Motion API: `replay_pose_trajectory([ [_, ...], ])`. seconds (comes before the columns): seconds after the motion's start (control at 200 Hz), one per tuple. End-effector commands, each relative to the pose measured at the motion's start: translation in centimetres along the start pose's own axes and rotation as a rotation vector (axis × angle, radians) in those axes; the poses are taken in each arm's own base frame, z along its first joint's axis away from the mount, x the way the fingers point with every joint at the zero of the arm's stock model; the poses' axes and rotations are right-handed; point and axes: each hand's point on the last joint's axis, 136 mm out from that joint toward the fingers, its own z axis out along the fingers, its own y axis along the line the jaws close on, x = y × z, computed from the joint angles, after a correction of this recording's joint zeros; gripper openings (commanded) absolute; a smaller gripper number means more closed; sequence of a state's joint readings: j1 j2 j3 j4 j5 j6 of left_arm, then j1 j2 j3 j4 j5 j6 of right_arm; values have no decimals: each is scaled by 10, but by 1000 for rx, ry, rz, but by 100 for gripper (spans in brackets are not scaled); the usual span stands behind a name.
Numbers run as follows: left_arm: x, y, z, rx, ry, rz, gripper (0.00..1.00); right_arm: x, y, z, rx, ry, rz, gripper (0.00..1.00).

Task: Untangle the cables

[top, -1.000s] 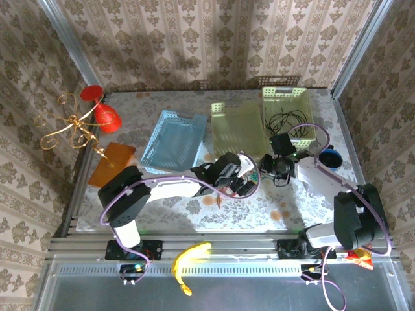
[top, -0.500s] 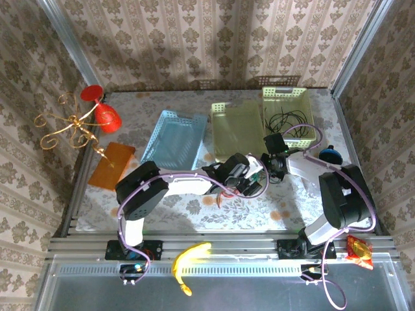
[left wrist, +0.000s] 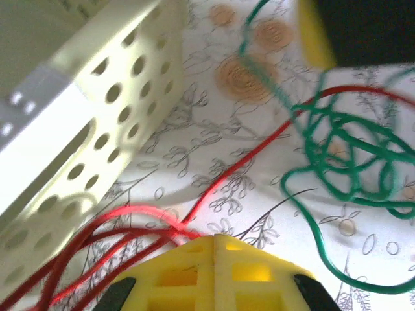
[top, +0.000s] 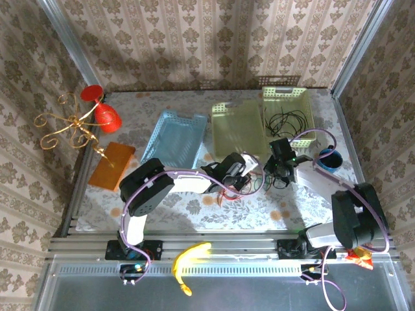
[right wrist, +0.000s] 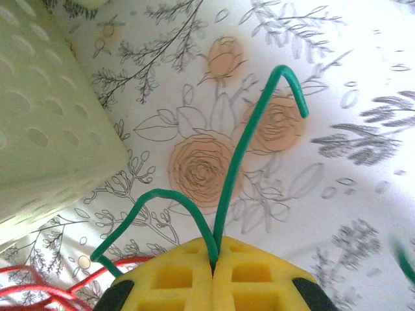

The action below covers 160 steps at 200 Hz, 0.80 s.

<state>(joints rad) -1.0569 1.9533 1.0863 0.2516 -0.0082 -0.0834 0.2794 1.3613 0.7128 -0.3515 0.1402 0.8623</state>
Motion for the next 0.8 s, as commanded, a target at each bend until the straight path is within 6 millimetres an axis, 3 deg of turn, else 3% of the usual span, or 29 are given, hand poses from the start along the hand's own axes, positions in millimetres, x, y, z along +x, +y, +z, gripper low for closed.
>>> replay_pose_trajectory([
  [0.0,-11,5,-11,-8,-42,-21,0,-4,-24,-12,80,-59,48,0],
  [0.075,-10,6,-16,-15,-49,-21,0,-6,-24,-17,66,-70,26,0],
  [0.17,-15,4,-25,-8,-66,-17,0,-6,-8,-25,-22,-67,-80,0],
  [0.195,-16,3,-29,0,-73,-17,10,-7,-2,-27,-59,-70,-111,0],
  [0.235,-20,-1,-35,25,-87,-12,36,-5,8,-32,-123,-70,-156,0],
  [0.265,-24,-6,-40,56,-99,-11,45,-3,17,-36,-179,-67,-190,0],
  [0.355,-34,-17,-53,139,-120,-6,66,4,42,-52,-347,-58,-274,0],
  [0.47,-47,-22,-66,205,-147,-13,80,13,57,-62,-456,-32,-323,0],
  [0.62,-61,-15,-68,244,-175,-64,83,26,69,-67,-548,17,-346,0],
  [0.745,-69,-11,-66,271,-196,-98,68,31,70,-71,-576,35,-369,0],
  [0.795,-72,-11,-65,278,-199,-100,67,34,70,-72,-584,41,-387,0],
])
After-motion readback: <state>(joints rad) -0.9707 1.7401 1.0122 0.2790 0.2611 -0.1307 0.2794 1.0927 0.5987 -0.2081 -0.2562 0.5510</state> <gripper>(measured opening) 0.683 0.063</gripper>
